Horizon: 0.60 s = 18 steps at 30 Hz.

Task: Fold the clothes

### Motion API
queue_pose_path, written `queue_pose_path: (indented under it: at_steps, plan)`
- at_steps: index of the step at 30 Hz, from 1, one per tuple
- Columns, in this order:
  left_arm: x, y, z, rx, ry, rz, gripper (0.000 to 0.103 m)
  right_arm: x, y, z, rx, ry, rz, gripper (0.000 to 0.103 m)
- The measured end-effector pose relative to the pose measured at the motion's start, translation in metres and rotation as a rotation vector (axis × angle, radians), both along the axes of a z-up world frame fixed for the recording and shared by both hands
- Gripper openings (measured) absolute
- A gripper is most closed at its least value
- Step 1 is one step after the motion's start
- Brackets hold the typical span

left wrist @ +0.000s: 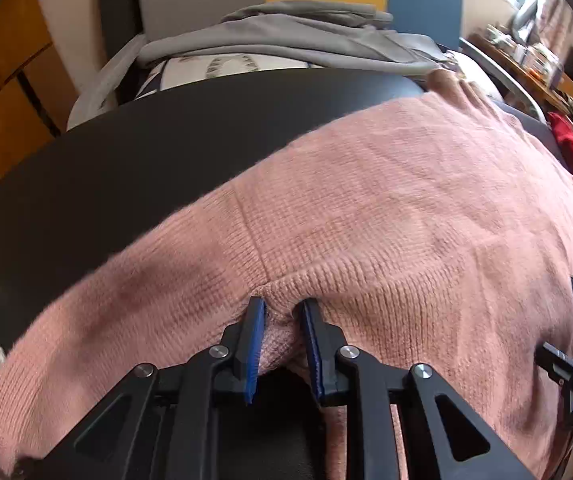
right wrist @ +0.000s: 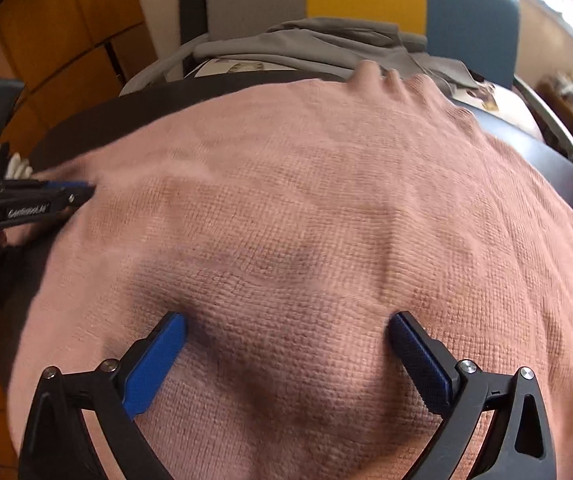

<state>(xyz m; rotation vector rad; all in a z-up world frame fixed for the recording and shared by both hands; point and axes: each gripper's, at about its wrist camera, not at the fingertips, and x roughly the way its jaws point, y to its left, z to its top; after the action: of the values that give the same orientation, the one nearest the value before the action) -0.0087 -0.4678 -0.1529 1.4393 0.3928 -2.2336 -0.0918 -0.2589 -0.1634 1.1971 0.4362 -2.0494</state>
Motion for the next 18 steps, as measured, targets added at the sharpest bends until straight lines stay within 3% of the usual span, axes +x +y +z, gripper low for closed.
queue_pose_path:
  at_steps: [5,13,15,18]
  plan:
    - [0.002,-0.022,-0.003,0.014,0.006,0.059,0.02,-0.004,-0.01,-0.002,-0.014,-0.008,0.025,0.103]
    - [-0.011,-0.029,0.005,-0.123,-0.109,0.135,0.021,-0.01,-0.041,-0.01,-0.044,-0.051,0.081,0.103]
    - [-0.003,-0.016,0.024,-0.157,-0.046,0.154,0.021,-0.017,-0.041,-0.007,-0.063,-0.072,0.077,0.103]
    - [0.013,0.02,0.051,-0.187,0.063,0.121,0.021,-0.023,-0.012,0.019,-0.179,-0.083,0.047,0.102]
